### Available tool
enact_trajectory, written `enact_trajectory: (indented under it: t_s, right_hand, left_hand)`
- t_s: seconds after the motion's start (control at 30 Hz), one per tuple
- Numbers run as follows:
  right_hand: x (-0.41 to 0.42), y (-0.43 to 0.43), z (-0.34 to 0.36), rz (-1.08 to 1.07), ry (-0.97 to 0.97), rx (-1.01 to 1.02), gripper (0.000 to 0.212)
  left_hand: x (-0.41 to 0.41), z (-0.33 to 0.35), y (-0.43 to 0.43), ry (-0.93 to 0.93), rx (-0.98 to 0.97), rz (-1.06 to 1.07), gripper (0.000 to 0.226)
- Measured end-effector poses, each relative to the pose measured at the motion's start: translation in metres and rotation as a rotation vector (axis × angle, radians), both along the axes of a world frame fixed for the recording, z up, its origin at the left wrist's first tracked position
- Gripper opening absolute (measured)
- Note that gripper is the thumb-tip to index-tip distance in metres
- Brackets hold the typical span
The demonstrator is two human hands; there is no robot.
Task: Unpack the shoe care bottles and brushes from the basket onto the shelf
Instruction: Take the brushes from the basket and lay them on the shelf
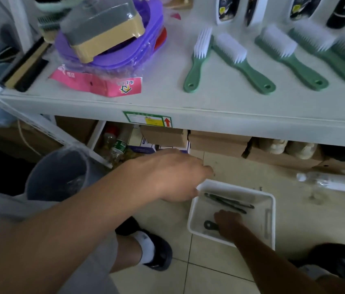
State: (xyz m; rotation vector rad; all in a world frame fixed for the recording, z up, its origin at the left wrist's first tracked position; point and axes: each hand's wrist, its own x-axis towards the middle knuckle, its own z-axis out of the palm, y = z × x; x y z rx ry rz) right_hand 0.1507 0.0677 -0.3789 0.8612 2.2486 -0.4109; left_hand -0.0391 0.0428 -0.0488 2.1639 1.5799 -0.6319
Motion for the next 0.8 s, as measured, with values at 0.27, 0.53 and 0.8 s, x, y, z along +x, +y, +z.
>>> enact_trajectory:
  t_s: [0.27, 0.53, 0.8]
  right_hand:
    - [-0.002, 0.001, -0.014, 0.032, 0.012, 0.025, 0.029]
    - [-0.012, 0.004, 0.017, 0.155, 0.031, 0.023, 0.029]
    - [-0.036, 0.030, 0.171, 0.318, 0.199, -0.009, 0.034]
  left_hand:
    - [0.003, -0.006, 0.003, 0.013, -0.009, -0.001, 0.037]
    - [0.005, 0.005, 0.006, 0.035, -0.047, 0.021, 0.026]
    - [0.004, 0.032, -0.007, 0.076, -0.135, 0.102, 0.043]
